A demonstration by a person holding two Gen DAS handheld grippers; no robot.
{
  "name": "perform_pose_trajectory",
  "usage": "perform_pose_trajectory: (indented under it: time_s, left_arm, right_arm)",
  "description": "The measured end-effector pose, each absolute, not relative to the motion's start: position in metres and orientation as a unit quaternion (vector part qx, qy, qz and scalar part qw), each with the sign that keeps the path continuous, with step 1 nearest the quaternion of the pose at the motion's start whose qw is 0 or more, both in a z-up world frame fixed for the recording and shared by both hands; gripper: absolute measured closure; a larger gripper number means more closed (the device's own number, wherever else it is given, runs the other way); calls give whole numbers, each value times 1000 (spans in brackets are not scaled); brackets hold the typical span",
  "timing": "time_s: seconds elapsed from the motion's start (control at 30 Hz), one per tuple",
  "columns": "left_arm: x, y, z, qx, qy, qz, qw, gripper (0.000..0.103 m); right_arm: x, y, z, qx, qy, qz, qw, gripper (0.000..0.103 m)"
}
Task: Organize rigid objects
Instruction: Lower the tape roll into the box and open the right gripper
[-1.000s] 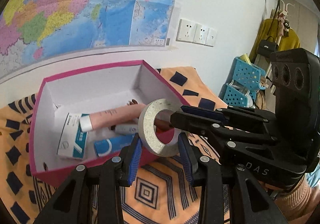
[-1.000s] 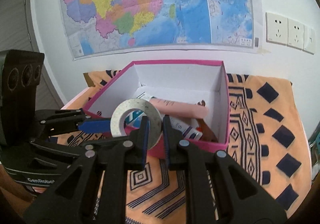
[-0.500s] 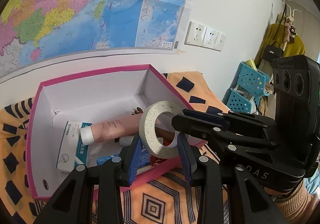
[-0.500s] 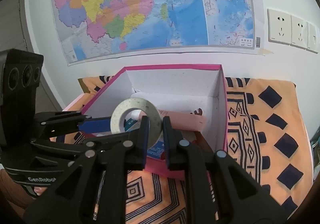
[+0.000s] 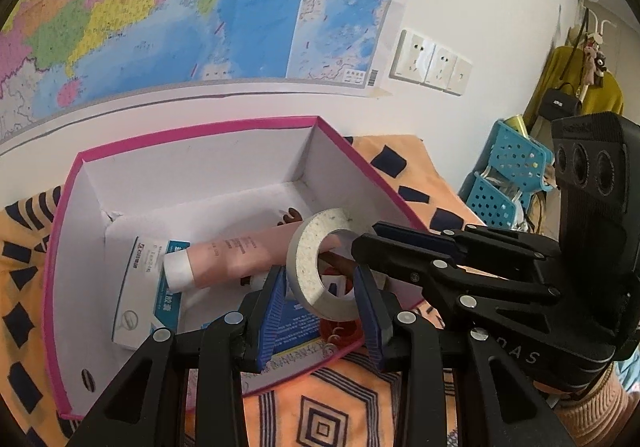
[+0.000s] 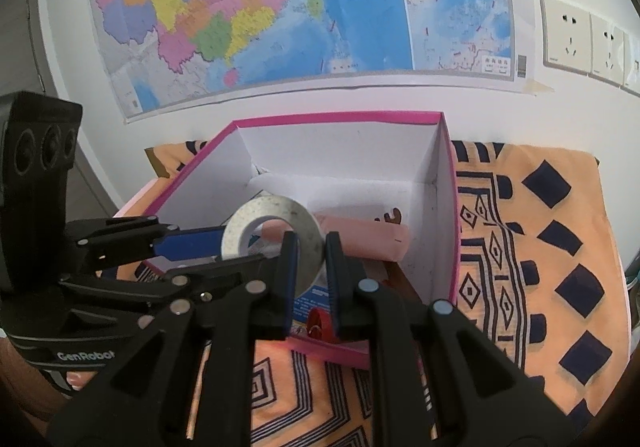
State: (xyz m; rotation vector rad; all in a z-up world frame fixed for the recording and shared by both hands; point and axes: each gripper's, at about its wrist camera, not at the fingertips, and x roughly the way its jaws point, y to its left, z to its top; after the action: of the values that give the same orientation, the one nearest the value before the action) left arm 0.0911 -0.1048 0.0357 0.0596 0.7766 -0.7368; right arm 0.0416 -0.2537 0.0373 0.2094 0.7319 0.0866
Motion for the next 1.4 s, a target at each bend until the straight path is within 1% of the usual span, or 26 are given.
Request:
perform_pose_trajectory:
  time_s: [0.67, 1.4]
  left_arm:
    - [124, -103, 11, 13, 414, -327, 850, 69]
    - [143, -100, -5, 5, 442, -298, 846, 69]
  right_arm:
    - [67, -260, 14, 98, 399, 20, 912, 88]
    - [79, -253, 1, 102, 419, 6, 902, 87]
